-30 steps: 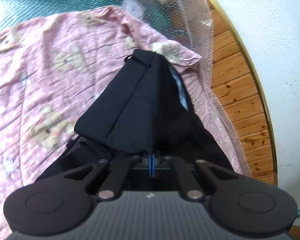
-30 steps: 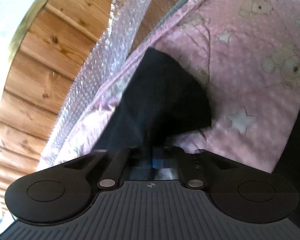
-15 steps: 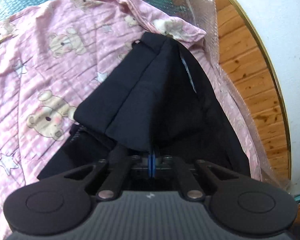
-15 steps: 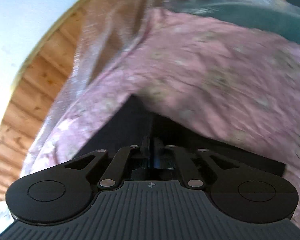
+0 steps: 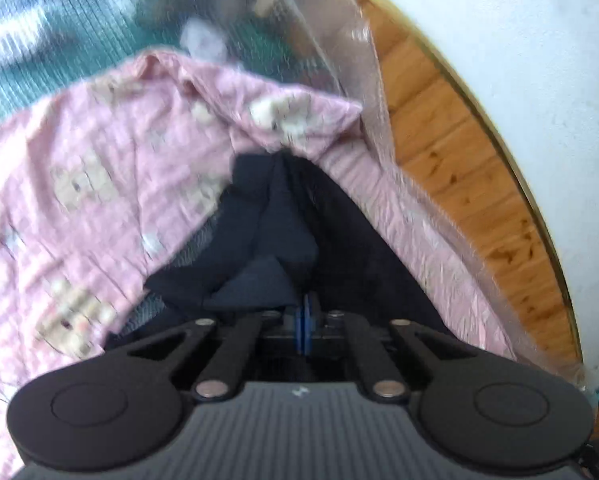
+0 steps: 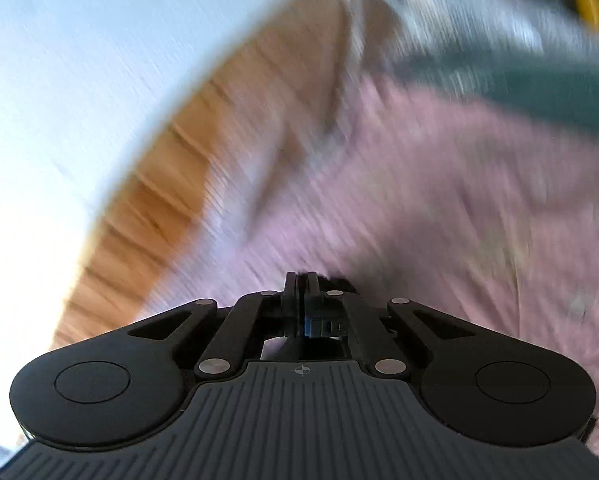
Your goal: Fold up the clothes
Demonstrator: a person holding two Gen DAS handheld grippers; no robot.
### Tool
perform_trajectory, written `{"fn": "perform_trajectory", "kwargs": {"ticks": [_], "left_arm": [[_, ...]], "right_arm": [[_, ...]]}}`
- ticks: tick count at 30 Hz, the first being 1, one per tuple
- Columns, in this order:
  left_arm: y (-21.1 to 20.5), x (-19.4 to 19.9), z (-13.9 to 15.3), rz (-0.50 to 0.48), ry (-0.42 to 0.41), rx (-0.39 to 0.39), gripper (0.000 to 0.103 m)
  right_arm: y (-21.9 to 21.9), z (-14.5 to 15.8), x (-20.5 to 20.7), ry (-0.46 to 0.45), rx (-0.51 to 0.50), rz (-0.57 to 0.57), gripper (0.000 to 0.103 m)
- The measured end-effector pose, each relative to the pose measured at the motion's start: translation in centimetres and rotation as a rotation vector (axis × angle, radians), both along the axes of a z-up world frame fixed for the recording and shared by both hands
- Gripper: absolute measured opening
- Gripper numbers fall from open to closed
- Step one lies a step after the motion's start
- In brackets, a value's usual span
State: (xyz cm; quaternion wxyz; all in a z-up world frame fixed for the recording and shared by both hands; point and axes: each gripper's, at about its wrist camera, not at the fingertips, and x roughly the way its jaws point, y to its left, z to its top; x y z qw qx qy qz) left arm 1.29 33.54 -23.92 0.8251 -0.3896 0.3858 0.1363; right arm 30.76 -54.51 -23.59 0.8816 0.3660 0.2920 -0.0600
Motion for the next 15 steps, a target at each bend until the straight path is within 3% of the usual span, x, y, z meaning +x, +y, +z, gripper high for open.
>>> {"fn": "perform_trajectory", "kwargs": {"ticks": [1,3,4,5,7,8,10,15], "left_arm": [[0.2,0.2,-0.2,-0.007,0.021,0.004,0.002],[0.3,1.0,-1.7,-0.027,0.078,-0.009,0.002],[0.2,1.2,-2.5,-0.034,0.102,-0.013,0.002],[0.0,1.4,-3.2,-0.040,0.123,-0.008,0.002],[-0.6,1.2,-4.2,-0.045,0.135,-0.015,0.002],[-0.9,0.9,-4.4,-0.042,0.133,-0.019,0.002],[-1.3,0.0,-4.6,-0.037,0.125,-0.029,0.002],[-1.4,-1.1,-5.1,-0.019,0.137,-0.044,0.002]], "right_arm": [[0.2,2.0,0.5,0.032,-0.046,-0.020,0.000],[1.0,2.6,2.8,0.118,-0.153,-0.013,0.003],[1.4,1.4,4.4,0.181,-0.213,0.011,0.009],[1.7,0.1,5.9,0.242,-0.266,0.036,0.024],[1.1,-2.0,5.8,0.278,-0.225,0.042,0.033],[0.8,-2.6,5.0,0.267,-0.189,0.024,0.036],[0.8,-3.2,1.7,0.195,-0.105,0.013,0.053],[4.6,-6.5,-4.0,0.240,-0.047,0.109,0.055]]}}
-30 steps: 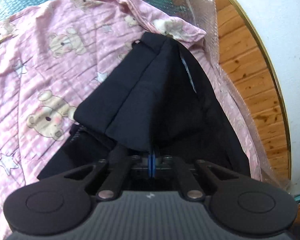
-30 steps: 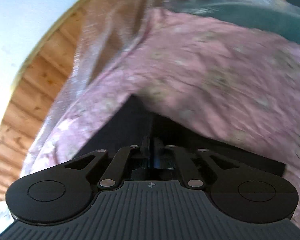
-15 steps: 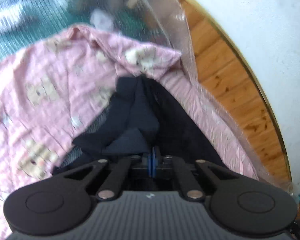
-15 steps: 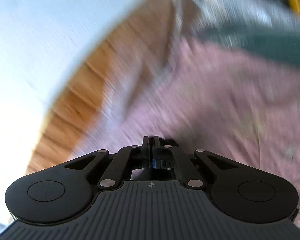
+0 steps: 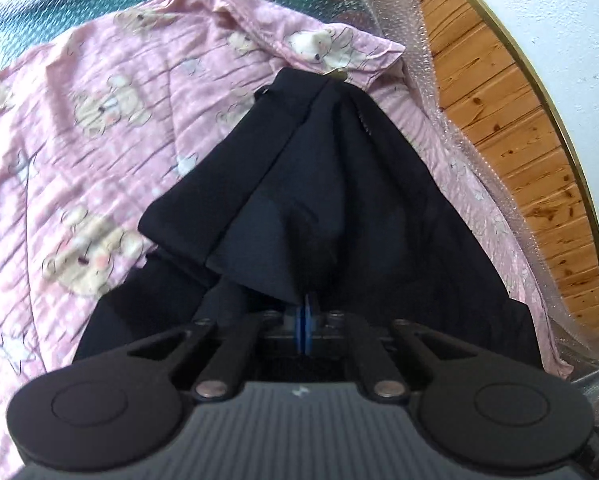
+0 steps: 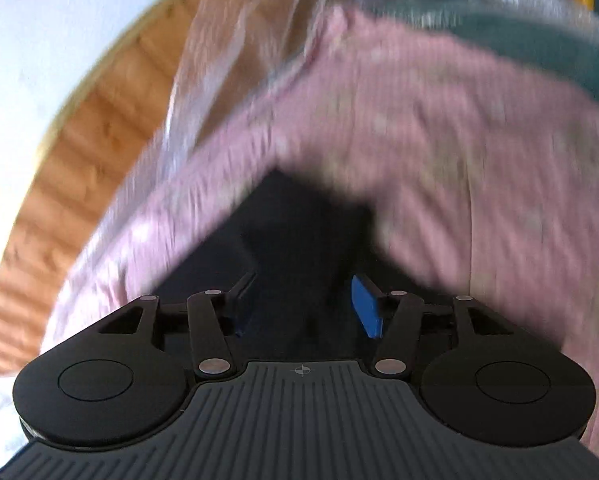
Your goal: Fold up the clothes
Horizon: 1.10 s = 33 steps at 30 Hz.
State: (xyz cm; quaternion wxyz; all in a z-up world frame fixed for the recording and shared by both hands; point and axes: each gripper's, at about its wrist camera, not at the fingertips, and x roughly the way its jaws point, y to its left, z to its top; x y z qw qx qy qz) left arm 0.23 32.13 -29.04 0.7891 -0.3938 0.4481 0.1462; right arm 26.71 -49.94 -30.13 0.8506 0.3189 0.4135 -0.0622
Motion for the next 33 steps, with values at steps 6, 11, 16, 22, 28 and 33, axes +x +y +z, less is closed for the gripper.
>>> {"fn": "perform_trajectory", "kwargs": {"ticks": [6,11,16,22,28,33], "left_arm": [[0.2,0.2,0.3,0.012,-0.013,-0.011,0.003],[0.4,0.6,0.7,0.010,-0.056,-0.017,0.002],[1.3,-0.3,1.5,0.059,-0.116,-0.024,0.002],[1.9,-1.2,-0.6,0.115,-0.011,-0.004,0.003],[0.6,-0.8,-0.1,0.079,0.009,0.035,0.021],[-0.1,-1.5,0.9,0.034,0.009,0.052,0.022]], "right_arm": [[2.5,-3.0,-0.5,0.058,0.068,0.013,0.063],[3.5,-3.8,3.3,0.104,-0.008,0.012,0.062],[2.6,-1.5,4.8,-0.010,-0.009,0.009,0.000],[1.9,5.1,2.3,-0.134,-0.041,-0.005,0.007],[1.7,-0.6,0.0,0.019,0.012,0.003,0.036],[2.8,-3.2,-1.8,-0.023,-0.048,-0.004,0.063]]}}
